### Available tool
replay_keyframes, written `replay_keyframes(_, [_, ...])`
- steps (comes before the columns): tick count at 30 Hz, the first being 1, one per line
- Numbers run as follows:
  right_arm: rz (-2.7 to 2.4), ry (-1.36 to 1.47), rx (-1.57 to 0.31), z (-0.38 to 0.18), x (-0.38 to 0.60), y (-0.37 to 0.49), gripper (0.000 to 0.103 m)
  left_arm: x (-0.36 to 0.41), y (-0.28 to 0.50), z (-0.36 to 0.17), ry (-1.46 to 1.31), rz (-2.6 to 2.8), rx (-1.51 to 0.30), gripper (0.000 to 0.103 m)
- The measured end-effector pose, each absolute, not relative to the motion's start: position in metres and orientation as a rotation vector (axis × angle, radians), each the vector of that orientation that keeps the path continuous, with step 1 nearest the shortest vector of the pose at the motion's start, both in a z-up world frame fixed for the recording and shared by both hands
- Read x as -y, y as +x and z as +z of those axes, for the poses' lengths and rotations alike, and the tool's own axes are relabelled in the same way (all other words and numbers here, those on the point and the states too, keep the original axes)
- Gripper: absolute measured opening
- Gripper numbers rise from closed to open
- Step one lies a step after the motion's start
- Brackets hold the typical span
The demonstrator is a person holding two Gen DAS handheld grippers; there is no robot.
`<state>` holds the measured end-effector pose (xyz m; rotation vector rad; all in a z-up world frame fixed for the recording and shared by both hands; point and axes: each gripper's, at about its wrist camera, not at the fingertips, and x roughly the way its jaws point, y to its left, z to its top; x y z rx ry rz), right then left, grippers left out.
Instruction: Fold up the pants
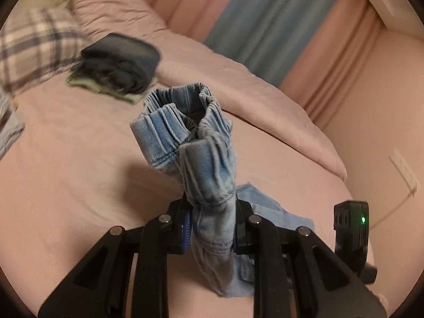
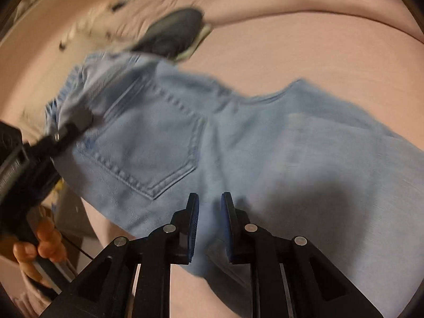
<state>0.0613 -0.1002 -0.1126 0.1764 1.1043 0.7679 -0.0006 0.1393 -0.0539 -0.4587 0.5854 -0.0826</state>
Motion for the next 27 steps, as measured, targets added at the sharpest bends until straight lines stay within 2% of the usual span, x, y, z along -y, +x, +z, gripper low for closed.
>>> replay_keyframes(2, [0.750,0.282,-1.109,-0.116,0.129,0.062,0.017,-0.122,-0.001,-0.047,-0.411,-0.124,-0.577,0.021])
replay_keyframes(3, [0.749,0.371,-1.109,-0.121,0.148,0.063,0.023,-0.112,0.000,-0.044,-0.387,-0.146,-0.574,0.021])
replay_keyframes(4, [0.743,0.435,-1.106,-0.125,0.164,0.063,0.033,-0.100,0.000,-0.041,-0.359,-0.173,-0.573,0.021])
replay_keyframes(6, [0.735,0.542,-1.088,-0.131,0.185,0.061,0.044,-0.079,0.001,-0.039,-0.305,-0.212,-0.580,0.021])
replay_keyframes(10, [0.737,0.816,-1.017,-0.145,0.236,0.053,0.057,-0.030,0.007,-0.047,-0.167,-0.277,-0.616,0.022])
replay_keyframes(13, [0.776,1.089,-0.959,-0.164,0.268,0.045,0.071,-0.001,0.017,-0.066,-0.099,-0.346,-0.686,0.034])
replay_keyframes(15, [0.795,1.224,-0.940,-0.171,0.277,0.040,0.072,0.009,0.023,-0.080,-0.095,-0.402,-0.746,0.062])
replay_keyframes(17, [0.817,1.293,-0.939,-0.175,0.277,0.039,0.074,0.021,0.027,-0.096,-0.066,-0.429,-0.799,0.072])
replay_keyframes(19, [0.811,1.273,-0.972,-0.175,0.274,0.040,0.078,0.024,0.027,-0.105,-0.044,-0.434,-0.825,0.072])
replay_keyframes(22, [0.801,1.220,-1.011,-0.171,0.268,0.043,0.078,0.017,0.020,-0.102,-0.055,-0.445,-0.820,0.075])
replay_keyframes(24, [0.765,1.160,-1.055,-0.168,0.262,0.050,0.078,0.006,0.014,-0.101,-0.069,-0.428,-0.812,0.081])
replay_keyframes(27, [0.708,1.039,-1.093,-0.159,0.243,0.060,0.078,-0.021,0.002,-0.101,-0.114,-0.372,-0.814,0.081])
